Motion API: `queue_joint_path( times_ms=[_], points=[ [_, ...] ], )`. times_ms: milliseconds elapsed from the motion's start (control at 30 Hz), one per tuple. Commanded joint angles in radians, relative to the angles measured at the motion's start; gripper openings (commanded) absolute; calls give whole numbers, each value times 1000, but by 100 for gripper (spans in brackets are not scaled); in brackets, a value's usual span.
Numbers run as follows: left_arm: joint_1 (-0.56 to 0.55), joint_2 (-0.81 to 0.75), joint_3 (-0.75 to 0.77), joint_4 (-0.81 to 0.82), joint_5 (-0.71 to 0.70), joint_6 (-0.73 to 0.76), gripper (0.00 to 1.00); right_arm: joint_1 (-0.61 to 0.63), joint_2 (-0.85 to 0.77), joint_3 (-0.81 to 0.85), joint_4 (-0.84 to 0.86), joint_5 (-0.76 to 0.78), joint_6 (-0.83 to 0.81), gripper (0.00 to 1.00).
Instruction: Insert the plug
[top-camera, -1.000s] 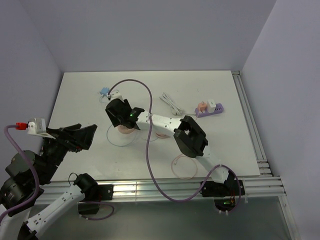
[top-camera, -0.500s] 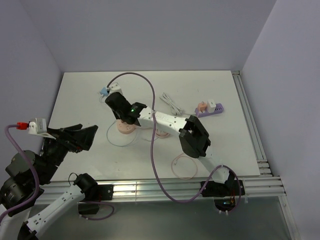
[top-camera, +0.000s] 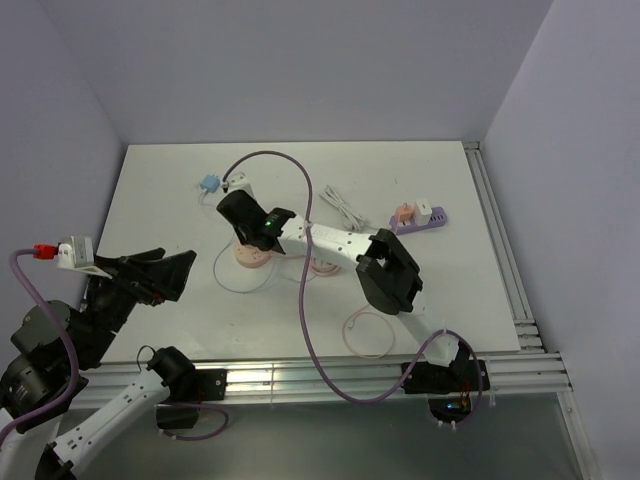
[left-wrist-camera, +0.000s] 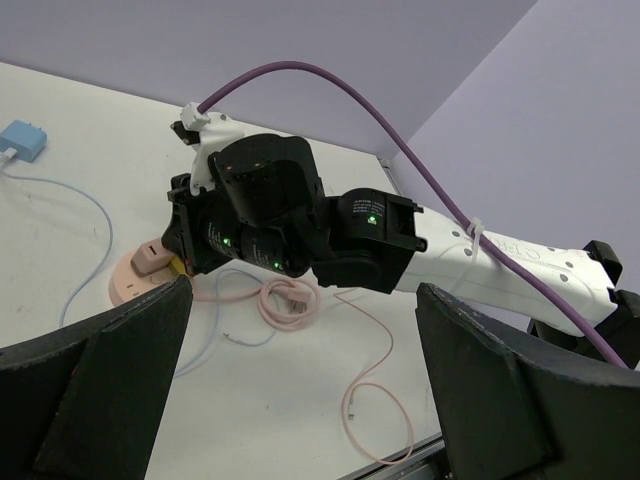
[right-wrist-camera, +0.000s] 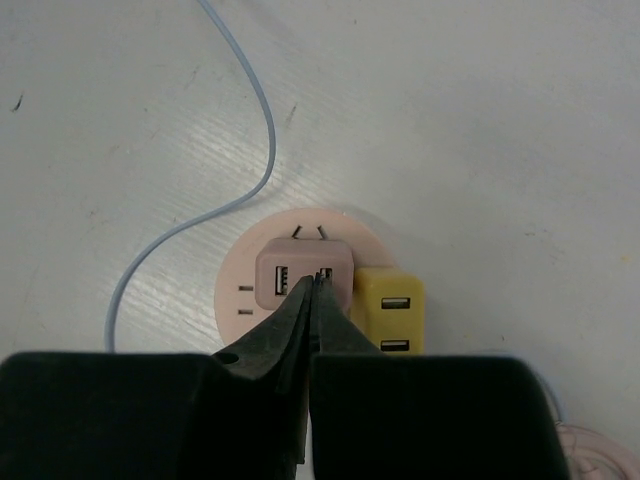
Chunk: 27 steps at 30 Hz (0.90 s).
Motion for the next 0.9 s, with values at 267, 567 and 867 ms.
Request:
queue_joint_path(
  times_ms=[267,567,867],
  points=[
    [3,2,3,11,10,-9,99,-11,-16,20,35,-30,24,0],
    [2,6,-1,16,16,-14,99,-11,-90,61,69,-2,-25,0],
    [3,0,0,16,10,-14,99,-4,-104,-25,92,-10,4,0]
  ],
)
